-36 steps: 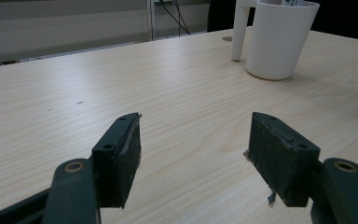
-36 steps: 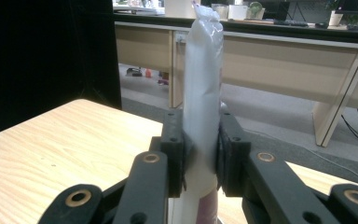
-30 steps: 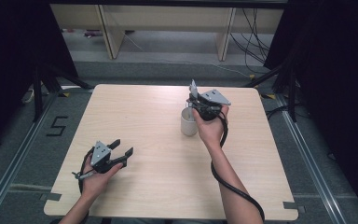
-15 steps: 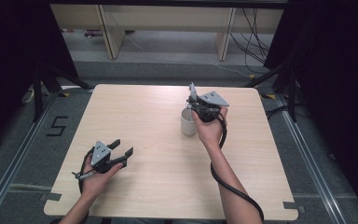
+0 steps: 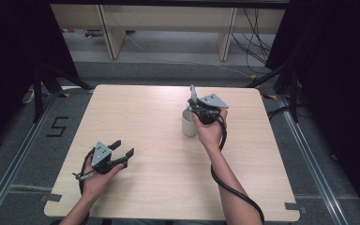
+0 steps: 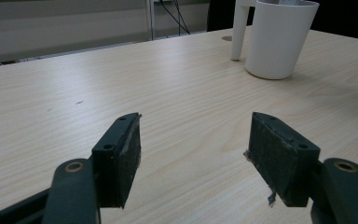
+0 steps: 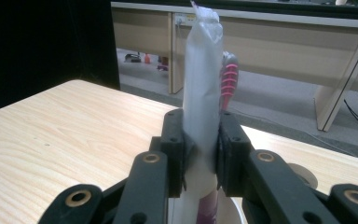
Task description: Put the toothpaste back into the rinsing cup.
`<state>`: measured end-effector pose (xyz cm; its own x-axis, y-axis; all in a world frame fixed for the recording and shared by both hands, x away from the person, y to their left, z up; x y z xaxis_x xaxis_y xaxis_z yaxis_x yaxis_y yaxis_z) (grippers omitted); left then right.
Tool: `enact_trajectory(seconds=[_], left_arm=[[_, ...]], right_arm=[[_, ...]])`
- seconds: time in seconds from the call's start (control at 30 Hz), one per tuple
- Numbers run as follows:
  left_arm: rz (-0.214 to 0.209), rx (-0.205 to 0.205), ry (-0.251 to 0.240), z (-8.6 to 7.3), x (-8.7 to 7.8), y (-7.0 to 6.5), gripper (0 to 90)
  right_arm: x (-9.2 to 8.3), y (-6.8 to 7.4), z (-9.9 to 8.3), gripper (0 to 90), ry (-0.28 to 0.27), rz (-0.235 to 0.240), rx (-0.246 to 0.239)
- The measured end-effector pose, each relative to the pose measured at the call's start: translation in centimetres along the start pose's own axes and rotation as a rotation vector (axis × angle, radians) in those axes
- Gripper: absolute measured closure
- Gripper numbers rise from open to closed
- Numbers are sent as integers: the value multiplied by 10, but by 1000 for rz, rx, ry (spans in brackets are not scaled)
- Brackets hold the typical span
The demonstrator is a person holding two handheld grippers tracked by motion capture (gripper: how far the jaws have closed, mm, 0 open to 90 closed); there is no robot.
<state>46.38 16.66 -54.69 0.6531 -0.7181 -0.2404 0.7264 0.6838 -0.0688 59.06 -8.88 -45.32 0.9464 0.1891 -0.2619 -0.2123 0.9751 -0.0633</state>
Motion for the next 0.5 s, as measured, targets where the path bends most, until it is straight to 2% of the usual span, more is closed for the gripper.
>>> enact_trajectory(seconds=[0.1, 0.23, 0.27, 0.37, 0.4, 0.43, 0.47, 0.5], left_arm=[[-1, 0, 1, 0, 0, 0, 343], [-2, 2, 2, 0, 0, 0, 343], [-1, 2, 4, 0, 0, 0, 343], [-1, 3, 5, 0, 0, 0, 343], [-1, 3, 4, 0, 0, 0, 343], [-1, 3, 4, 0, 0, 0, 343], [-1, 3, 5, 0, 0, 0, 343], [-1, 2, 4, 0, 0, 0, 343]], right_arm=[[0, 0, -2, 761, 13, -3, 7], [2, -1, -3, 761, 2, -4, -20], [1, 0, -5, 761, 13, -1, 2], [2, 0, -6, 761, 16, -3, -7], [2, 0, -7, 761, 18, -7, 4], [4, 0, -7, 761, 11, 3, -13], [3, 1, -8, 760, 19, -1, 3], [4, 1, -8, 760, 19, 2, -4]])
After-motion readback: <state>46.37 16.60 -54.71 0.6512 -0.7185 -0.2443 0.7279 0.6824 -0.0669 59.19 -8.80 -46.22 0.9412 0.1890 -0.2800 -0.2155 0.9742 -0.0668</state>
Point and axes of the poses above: each handheld gripper's, and its own axes: x roughly forward along the jaws, z roughly out of its top, y roughly to its left, the point moved 10 cm from there along x, roughly forward along the jaws, and after that the axes turned 15 degrees about -z, right-handed, at the moved point
